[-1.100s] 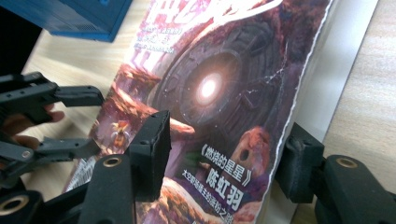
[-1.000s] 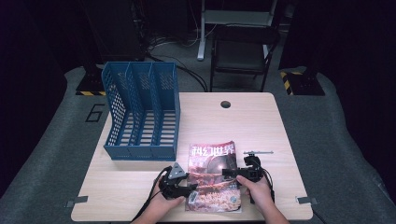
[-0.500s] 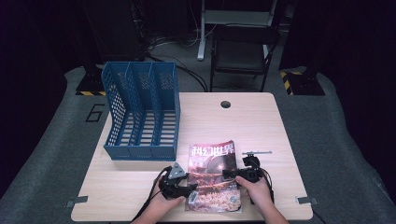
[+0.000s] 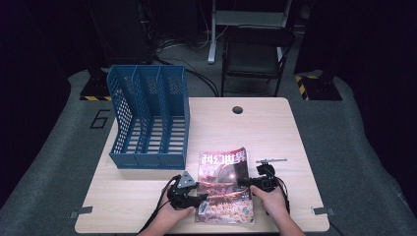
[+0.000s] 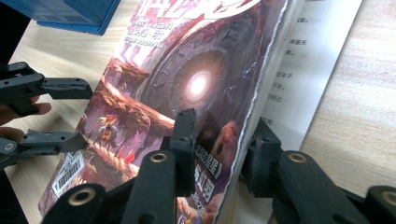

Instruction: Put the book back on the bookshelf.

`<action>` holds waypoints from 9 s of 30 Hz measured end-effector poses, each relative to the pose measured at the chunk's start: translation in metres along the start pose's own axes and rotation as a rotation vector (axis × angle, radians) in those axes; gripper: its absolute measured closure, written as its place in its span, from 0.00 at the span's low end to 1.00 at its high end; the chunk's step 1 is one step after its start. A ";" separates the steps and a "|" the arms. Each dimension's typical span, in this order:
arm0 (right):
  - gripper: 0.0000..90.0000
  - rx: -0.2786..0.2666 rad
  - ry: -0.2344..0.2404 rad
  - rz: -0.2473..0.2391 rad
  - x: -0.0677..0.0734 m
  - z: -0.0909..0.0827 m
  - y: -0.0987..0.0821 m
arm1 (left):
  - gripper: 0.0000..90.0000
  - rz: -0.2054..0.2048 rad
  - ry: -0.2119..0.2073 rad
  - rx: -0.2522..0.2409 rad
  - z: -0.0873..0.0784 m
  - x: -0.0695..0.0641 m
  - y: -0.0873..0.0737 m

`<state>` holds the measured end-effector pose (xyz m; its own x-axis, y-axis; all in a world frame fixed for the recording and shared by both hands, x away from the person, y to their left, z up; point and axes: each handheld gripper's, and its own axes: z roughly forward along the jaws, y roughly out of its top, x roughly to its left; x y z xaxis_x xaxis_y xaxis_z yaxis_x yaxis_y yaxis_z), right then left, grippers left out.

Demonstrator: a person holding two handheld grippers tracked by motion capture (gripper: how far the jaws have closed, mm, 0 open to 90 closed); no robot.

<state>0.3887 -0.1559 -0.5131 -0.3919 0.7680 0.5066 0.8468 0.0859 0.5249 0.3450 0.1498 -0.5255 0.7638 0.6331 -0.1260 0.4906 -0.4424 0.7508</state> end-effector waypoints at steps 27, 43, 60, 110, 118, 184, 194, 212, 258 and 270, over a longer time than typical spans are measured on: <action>0.92 -0.037 0.008 -0.041 0.004 -0.003 -0.002 | 0.42 0.012 0.014 0.000 0.001 0.000 0.001; 0.95 -0.108 -0.021 -0.109 0.017 -0.007 -0.007 | 0.40 0.004 0.000 0.034 0.001 0.002 0.005; 0.95 -0.168 -0.009 -0.167 0.028 -0.014 -0.009 | 0.36 -0.018 -0.024 0.032 0.002 0.004 0.007; 0.95 -0.325 0.039 -0.327 0.059 -0.046 -0.022 | 0.06 -0.103 -0.248 -0.008 0.032 0.020 0.028; 0.95 -0.318 0.049 -0.323 0.059 -0.044 -0.022 | 0.05 -0.053 -0.219 0.023 0.035 0.016 0.032; 0.61 0.043 0.017 -0.092 -0.008 -0.030 -0.023 | 0.45 -0.027 -0.044 -0.043 0.034 0.017 0.028; 0.71 0.053 0.028 -0.045 -0.016 -0.029 -0.025 | 0.61 -0.072 -0.122 -0.018 0.031 0.024 0.032; 0.87 0.047 0.073 -0.012 -0.014 -0.030 -0.021 | 0.75 -0.123 -0.147 -0.005 0.017 0.025 0.038; 0.95 -0.300 -0.020 -0.305 0.039 -0.066 -0.002 | 0.90 0.000 -0.126 -0.215 -0.054 0.022 0.075; 0.96 -0.344 -0.050 -0.370 0.046 -0.070 0.002 | 0.91 0.050 -0.073 -0.230 -0.060 0.019 0.078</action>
<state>0.3473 -0.1647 -0.4403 -0.6182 0.7559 0.2153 0.4837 0.1500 0.8623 0.3726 0.1652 -0.4304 0.8171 0.5627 -0.1254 0.3492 -0.3101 0.8843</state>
